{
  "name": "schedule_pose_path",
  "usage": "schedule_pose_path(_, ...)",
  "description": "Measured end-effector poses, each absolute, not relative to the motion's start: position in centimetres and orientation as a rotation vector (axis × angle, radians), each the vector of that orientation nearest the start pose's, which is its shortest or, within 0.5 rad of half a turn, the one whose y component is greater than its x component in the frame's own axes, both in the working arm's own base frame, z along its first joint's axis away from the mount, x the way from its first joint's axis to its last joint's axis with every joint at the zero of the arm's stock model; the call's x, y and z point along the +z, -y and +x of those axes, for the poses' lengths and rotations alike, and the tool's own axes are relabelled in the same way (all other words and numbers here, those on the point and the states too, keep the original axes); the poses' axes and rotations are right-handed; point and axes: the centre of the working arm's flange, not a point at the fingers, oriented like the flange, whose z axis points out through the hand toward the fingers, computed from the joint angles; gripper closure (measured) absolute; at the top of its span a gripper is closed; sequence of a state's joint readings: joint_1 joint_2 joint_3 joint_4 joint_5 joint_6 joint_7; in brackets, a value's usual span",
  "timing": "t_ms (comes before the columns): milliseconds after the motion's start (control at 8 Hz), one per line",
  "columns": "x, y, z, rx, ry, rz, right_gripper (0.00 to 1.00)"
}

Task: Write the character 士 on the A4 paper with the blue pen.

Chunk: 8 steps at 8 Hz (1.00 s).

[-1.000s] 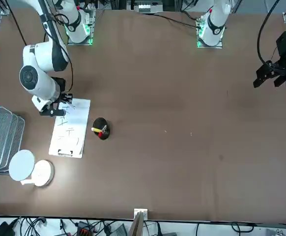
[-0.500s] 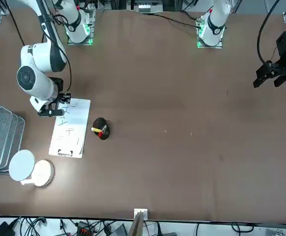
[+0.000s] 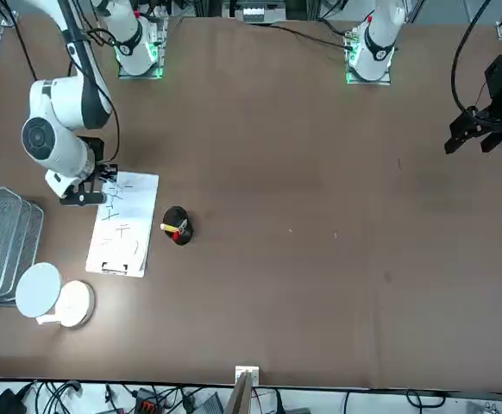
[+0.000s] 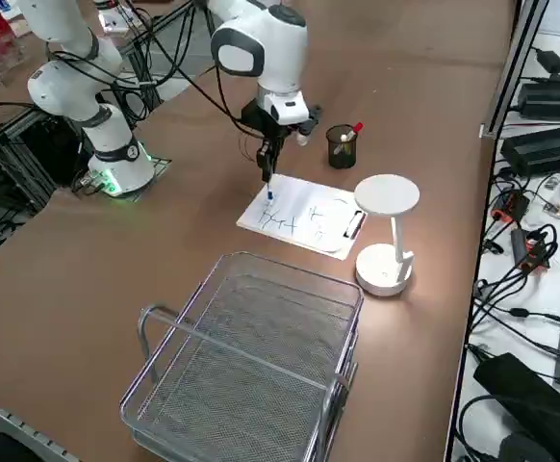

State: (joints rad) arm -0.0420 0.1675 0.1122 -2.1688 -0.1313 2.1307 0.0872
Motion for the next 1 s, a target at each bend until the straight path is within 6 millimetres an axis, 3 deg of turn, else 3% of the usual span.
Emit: schedule_pose_path(1000, 29.14, -2.99, 53.27, 0.332, 0.103, -3.220, 0.80)
